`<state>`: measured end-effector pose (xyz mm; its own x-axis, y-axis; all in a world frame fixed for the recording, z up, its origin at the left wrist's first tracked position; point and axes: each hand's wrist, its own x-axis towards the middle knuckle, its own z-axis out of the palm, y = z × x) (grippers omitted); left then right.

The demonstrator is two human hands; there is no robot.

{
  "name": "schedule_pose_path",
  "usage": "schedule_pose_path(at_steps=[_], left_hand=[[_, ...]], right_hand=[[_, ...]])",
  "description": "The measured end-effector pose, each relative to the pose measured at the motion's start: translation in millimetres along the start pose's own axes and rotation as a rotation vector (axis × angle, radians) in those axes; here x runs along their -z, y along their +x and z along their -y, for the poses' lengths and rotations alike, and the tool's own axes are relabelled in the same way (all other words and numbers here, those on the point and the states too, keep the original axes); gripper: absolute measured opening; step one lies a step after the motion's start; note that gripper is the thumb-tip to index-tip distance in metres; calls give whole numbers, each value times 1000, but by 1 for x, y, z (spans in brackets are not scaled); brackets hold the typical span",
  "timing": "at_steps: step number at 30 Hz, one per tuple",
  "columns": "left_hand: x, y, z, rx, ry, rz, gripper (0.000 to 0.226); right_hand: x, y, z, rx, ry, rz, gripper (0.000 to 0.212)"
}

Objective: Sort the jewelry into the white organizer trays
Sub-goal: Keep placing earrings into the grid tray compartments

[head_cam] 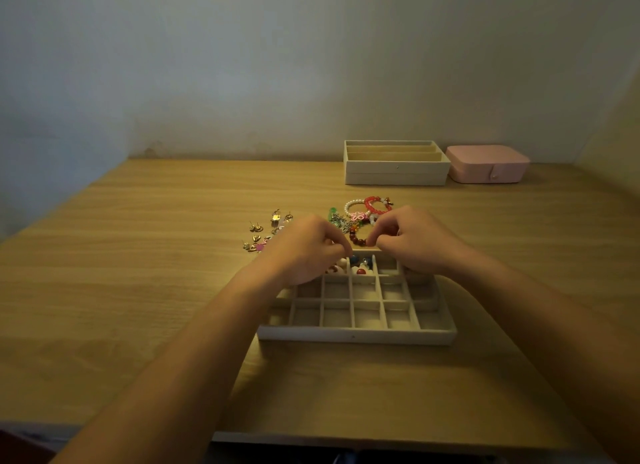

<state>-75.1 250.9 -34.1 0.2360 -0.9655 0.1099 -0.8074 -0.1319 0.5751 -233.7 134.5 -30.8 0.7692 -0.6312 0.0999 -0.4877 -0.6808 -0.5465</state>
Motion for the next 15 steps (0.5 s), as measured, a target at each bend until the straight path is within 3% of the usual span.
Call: schedule_pose_path(at_steps=[8, 15], left_hand=[[21, 5, 29, 217, -38, -277, 17], [51, 3, 80, 381, -46, -423, 17]], right_hand=[[-9, 23, 22, 15, 175, -27, 18], [-32, 67, 45, 10, 227, -30, 24]])
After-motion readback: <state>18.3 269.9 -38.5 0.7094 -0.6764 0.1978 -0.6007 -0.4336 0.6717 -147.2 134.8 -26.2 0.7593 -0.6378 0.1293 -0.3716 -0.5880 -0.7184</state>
